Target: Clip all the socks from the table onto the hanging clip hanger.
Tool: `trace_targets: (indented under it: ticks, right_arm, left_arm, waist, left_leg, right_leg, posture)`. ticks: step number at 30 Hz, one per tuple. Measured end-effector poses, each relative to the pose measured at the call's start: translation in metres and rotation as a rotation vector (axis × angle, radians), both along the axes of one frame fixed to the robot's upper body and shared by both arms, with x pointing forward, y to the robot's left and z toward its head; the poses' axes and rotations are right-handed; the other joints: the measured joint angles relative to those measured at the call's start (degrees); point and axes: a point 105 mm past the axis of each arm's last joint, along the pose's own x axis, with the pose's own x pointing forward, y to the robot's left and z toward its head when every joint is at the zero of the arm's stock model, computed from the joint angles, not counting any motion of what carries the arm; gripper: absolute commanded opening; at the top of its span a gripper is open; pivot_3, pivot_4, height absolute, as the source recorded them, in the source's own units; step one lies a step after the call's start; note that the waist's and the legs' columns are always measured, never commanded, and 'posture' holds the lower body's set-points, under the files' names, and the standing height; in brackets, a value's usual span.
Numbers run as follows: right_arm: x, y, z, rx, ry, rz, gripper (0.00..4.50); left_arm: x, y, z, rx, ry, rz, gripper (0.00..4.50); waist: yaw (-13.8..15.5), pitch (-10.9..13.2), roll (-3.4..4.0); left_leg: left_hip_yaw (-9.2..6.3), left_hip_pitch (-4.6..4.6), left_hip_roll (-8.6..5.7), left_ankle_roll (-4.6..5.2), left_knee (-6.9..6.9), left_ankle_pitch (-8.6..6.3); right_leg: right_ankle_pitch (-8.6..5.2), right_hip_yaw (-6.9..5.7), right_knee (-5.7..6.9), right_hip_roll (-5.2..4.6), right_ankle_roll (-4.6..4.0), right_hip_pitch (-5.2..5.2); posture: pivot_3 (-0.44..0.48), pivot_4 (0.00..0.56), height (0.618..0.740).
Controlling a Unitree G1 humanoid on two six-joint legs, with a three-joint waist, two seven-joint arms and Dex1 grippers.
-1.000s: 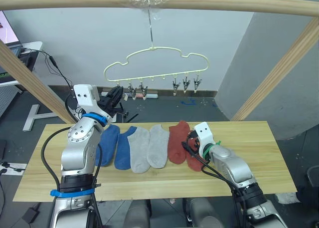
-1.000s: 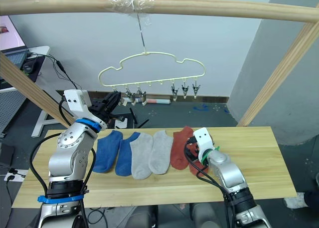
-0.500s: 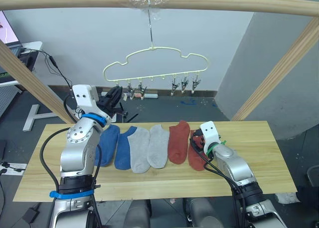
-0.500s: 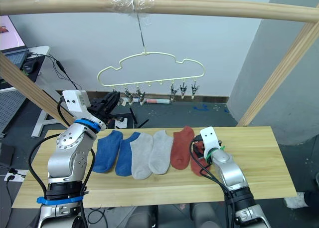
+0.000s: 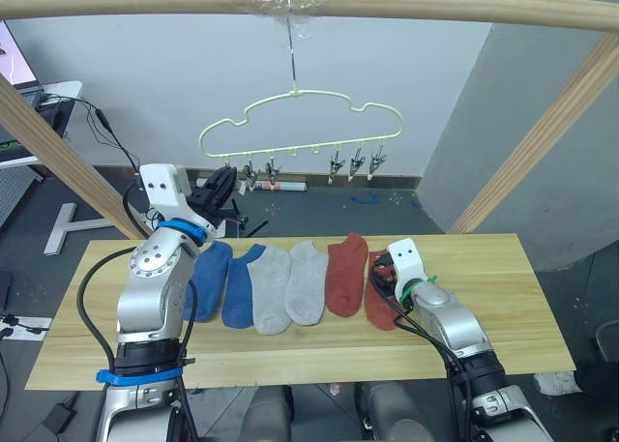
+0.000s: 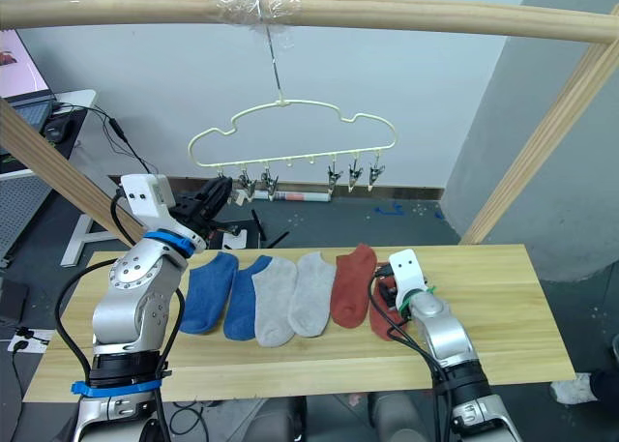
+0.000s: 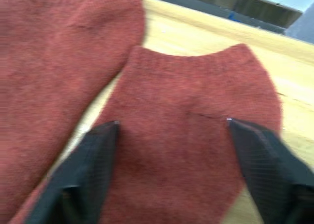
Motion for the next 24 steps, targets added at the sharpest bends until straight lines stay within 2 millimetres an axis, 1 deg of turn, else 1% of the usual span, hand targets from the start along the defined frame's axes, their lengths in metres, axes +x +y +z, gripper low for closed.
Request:
trace_targets:
  ticks: [3,7,12,16,18,20,21,24]
  right_arm:
    - [-0.001,0.000,-0.001,0.012,0.008,0.013,1.45]
    - [-0.002,-0.004,-0.001,-0.006,0.008,0.054,0.06]
    - [-0.007,-0.013,-0.003,-0.091,-0.037,0.161,0.02]
    - [-0.018,-0.019,0.000,-0.225,-0.128,0.376,0.02]
    - [-0.023,-0.012,0.013,-0.242,-0.206,0.498,0.02]
    - [-0.028,0.003,0.036,-0.247,-0.321,0.626,0.02]
    - [-0.030,0.013,0.050,-0.238,-0.393,0.689,0.02]
    - [-0.034,0.034,0.079,-0.224,-0.535,0.792,0.02]
  left_arm:
    - [0.000,0.001,0.000,0.001,0.000,0.002,0.00]
    - [0.000,0.002,0.001,0.003,-0.002,0.006,0.00]
    - [0.000,0.004,0.002,-0.001,-0.002,0.011,0.00]
    - [-0.001,0.005,0.001,-0.047,0.028,-0.007,0.00]
    - [-0.003,0.004,0.000,-0.111,0.071,-0.048,0.00]
    - [-0.006,0.003,-0.002,-0.205,0.133,-0.096,0.00]
    - [-0.008,0.005,-0.002,-0.289,0.171,-0.129,0.00]
    - [-0.012,0.009,0.005,-0.481,0.243,-0.194,0.00]
  waist:
    - [0.12,0.00,0.00]
    - [0.27,0.00,0.00]
    - [0.42,-0.01,-0.01]
    - [0.27,0.01,-0.01]
    - [0.03,0.02,-0.02]
    - [-0.29,0.03,-0.02]
    - [-0.42,0.03,-0.02]
    - [-0.46,0.04,-0.04]
  left_leg:
    - [0.00,0.01,-0.01,0.00,0.01,0.00]
    - [0.00,0.04,-0.01,0.00,0.01,0.00]
    - [0.00,0.03,-0.03,0.00,0.01,0.00]
    - [0.06,0.02,-0.02,0.00,0.01,0.00]
    - [0.07,0.02,0.02,0.00,0.00,0.00]
    - [0.05,0.05,0.06,0.00,-0.01,0.00]
    - [0.03,0.05,0.09,-0.01,0.00,0.00]
    - [-0.04,0.05,0.09,-0.02,0.03,0.01]
  right_leg:
    - [0.01,0.00,0.00,0.00,0.01,0.02]
    - [0.01,-0.01,-0.01,0.00,0.02,0.05]
    - [0.01,-0.01,-0.04,0.00,0.03,0.05]
    - [0.00,0.04,-0.05,0.00,0.04,0.00]
    - [0.00,0.04,-0.02,0.03,0.05,-0.02]
    - [-0.04,0.03,0.00,0.05,0.10,0.00]
    - [-0.06,0.01,0.00,0.08,0.15,0.00]
    - [-0.05,-0.04,0.03,0.07,0.14,0.03]
  posture:
    - [-0.121,0.244,0.740]
    - [-0.117,0.242,0.740]
    - [-0.113,0.240,0.740]
    - [-0.103,0.238,0.740]
    - [-0.103,0.238,0.740]
    - [-0.099,0.233,0.740]
    - [-0.099,0.233,0.740]
    - [-0.099,0.233,0.740]
